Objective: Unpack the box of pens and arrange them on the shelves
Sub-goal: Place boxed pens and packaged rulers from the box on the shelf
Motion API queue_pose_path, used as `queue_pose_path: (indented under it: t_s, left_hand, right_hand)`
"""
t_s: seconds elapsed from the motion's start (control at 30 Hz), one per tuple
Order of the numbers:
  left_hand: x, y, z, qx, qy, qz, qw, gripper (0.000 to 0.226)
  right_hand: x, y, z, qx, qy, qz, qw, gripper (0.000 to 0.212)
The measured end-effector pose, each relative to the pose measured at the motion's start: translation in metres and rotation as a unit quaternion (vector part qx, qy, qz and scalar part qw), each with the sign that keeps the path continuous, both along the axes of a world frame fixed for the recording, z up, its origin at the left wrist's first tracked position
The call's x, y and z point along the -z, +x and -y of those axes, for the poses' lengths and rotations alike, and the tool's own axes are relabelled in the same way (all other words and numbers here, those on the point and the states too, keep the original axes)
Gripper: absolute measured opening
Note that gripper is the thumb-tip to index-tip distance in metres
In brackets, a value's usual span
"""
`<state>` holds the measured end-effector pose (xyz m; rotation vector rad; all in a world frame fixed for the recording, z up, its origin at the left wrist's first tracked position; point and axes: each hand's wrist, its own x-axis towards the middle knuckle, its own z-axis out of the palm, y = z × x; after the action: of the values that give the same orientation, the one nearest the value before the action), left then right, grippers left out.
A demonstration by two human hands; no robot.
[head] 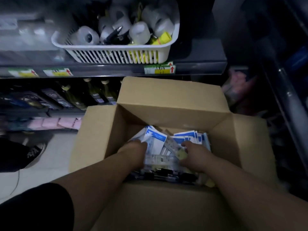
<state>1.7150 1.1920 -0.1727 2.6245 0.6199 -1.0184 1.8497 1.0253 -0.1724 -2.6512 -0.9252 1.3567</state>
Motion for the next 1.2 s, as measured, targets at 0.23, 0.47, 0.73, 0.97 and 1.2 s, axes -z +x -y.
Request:
queue_pose_path:
  t_s: [0.23, 0.47, 0.73, 0.97, 1.2]
  left_hand:
    - [0.01, 0.0, -0.007, 0.005, -0.026, 0.01, 1.0, 0.044]
    - [0.008, 0.002, -0.005, 0.029, -0.042, -0.019, 0.999, 0.045]
    - [0.005, 0.002, -0.003, 0.025, -0.024, -0.012, 0.999, 0.037]
    - [-0.003, 0.004, -0.003, 0.053, 0.013, -0.027, 0.998, 0.035]
    - [-0.016, 0.0, -0.012, 0.077, 0.003, 0.011, 0.997, 0.036]
  right_hand:
    - [0.015, 0.003, -0.009, -0.004, -0.058, 0.032, 0.998, 0.053]
    - [0.011, 0.003, -0.009, 0.012, -0.047, 0.032, 0.998, 0.05]
    - [-0.002, 0.014, 0.0, 0.054, 0.009, 0.031, 0.998, 0.023]
    - [-0.021, 0.019, 0.009, 0.141, 0.048, -0.092, 0.985, 0.017]
    - [-0.042, 0.011, 0.026, 0.306, 0.215, -0.222, 0.901, 0.026]
